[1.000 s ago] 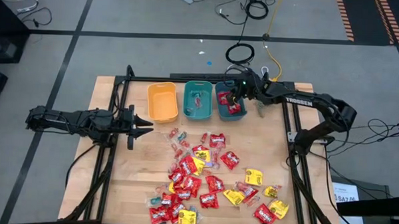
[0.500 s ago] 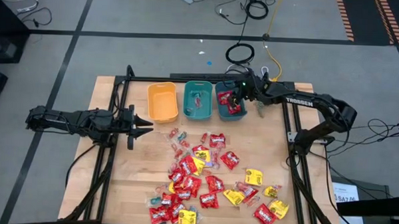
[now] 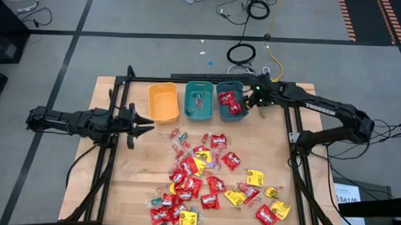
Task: Sort candy
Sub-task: Put the orange gummy candy into the green bin
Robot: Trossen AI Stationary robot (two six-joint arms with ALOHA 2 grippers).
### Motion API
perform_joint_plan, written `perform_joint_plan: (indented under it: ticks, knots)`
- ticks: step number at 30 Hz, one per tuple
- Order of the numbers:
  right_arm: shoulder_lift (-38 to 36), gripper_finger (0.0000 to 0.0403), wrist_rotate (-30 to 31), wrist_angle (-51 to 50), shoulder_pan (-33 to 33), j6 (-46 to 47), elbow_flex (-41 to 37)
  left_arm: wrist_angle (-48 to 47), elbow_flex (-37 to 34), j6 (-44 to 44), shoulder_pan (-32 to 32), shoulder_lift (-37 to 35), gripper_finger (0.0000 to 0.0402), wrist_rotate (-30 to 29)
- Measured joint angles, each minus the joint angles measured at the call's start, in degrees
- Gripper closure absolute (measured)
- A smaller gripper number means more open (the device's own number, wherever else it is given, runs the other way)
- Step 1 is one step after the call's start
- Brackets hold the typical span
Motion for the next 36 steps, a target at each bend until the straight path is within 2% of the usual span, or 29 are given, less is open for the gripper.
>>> perform_joint_plan:
  ticks: [5,10,15,21,25,27,31,36]
  knots:
    - [-4.6,0.0142,2.1,-3.9,5.3,6.8,0.0,0.1,0.0,-1.3,0.0,0.0,0.0280,-1.0]
    - [-7.5,0.0142,7.7,-8.0,12.8,15.3,0.0,0.0,0.0,-1.4,0.0,0.0,0.0246,-1.0]
    - [-7.4,0.0142,11.1,-13.3,21.1,25.0,0.0,0.1,0.0,-1.4,0.0,0.0,0.0212,-1.1]
    - [-6.1,0.0142,15.2,-17.5,30.8,35.7,0.0,0.4,0.0,-1.6,0.0,0.0,0.0210,-0.8]
    - [-4.4,0.0142,17.0,-20.5,35.8,40.6,0.0,0.4,0.0,-6.5,0.0,0.7,0.0210,-0.5]
    - [-3.4,0.0142,18.1,-21.3,38.0,42.5,0.0,0.1,0.0,-10.2,0.0,2.4,0.0210,-0.3]
    - [-1.1,0.0142,18.9,-21.2,41.4,42.3,0.0,-0.5,0.1,-11.0,0.0,8.9,0.0210,0.2]
    - [2.0,0.0142,19.5,-21.3,45.2,40.7,0.0,-1.6,3.4,-12.0,0.0,21.4,0.0210,-4.1]
